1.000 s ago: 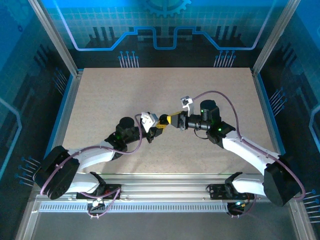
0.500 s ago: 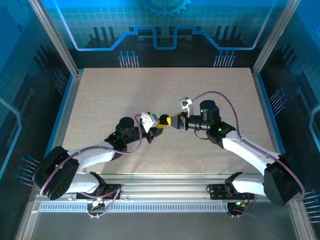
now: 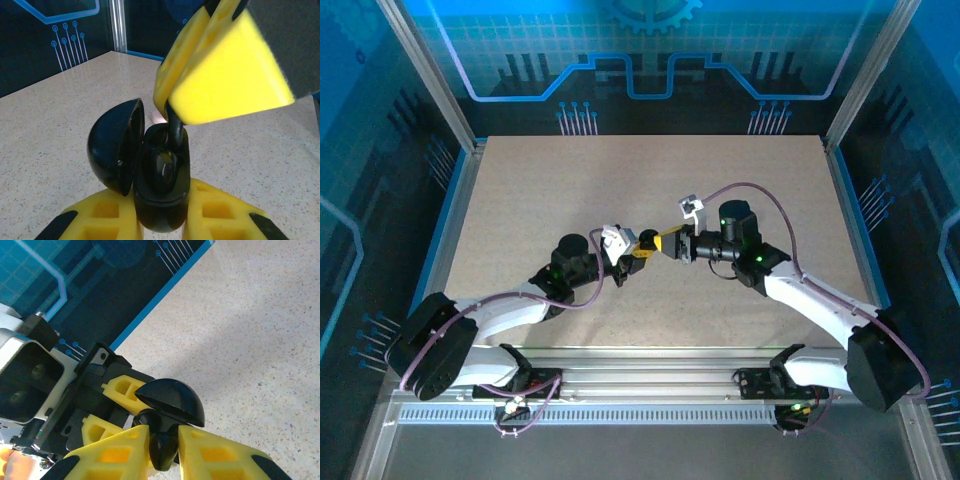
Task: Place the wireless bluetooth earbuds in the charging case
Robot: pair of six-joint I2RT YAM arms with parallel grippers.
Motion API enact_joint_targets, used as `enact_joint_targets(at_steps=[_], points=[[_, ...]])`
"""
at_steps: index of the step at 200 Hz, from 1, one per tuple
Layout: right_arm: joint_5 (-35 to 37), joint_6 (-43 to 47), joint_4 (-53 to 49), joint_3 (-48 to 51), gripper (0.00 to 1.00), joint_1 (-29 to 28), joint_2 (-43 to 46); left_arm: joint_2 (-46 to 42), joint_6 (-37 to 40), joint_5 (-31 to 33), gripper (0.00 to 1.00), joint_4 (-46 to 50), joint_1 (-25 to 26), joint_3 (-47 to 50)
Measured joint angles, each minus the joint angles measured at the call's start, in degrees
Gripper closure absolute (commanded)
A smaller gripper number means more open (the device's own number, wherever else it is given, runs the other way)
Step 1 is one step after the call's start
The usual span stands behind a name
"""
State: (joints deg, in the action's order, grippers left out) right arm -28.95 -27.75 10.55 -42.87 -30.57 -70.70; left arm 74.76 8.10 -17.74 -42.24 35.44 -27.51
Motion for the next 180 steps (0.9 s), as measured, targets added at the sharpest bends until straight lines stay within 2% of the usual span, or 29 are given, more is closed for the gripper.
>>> enact_joint_targets(at_steps=[27,52,100,133,180], points=[[0.0,0.9,-1.1,-0.7,0.75,0.0,-0.3,-0.1,-0.2,-0.1,0.85,0.3,0.0,0.0],[0.0,1.8,-2.0,-1.2,0.65,0.0,-0.4,-0.2,-0.2,-0.2,0.85,0.3,0.0,0.0],[1.4,2.5,-4.4,-1.8,0.59,0.7,0.5,-0.3,-0.6,-0.5,0.84,-0.4,0.0,0.0],[2.6,3.7,-6.6,-1.8,0.47,1.6,4.9,-0.3,-0.6,-1.2,0.84,-0.3,0.0,-0.1],[4.9,7.0,-9.0,-1.7,0.36,2.0,12.1,-0.5,-0.6,-2.5,0.84,0.3,0.0,-0.9]])
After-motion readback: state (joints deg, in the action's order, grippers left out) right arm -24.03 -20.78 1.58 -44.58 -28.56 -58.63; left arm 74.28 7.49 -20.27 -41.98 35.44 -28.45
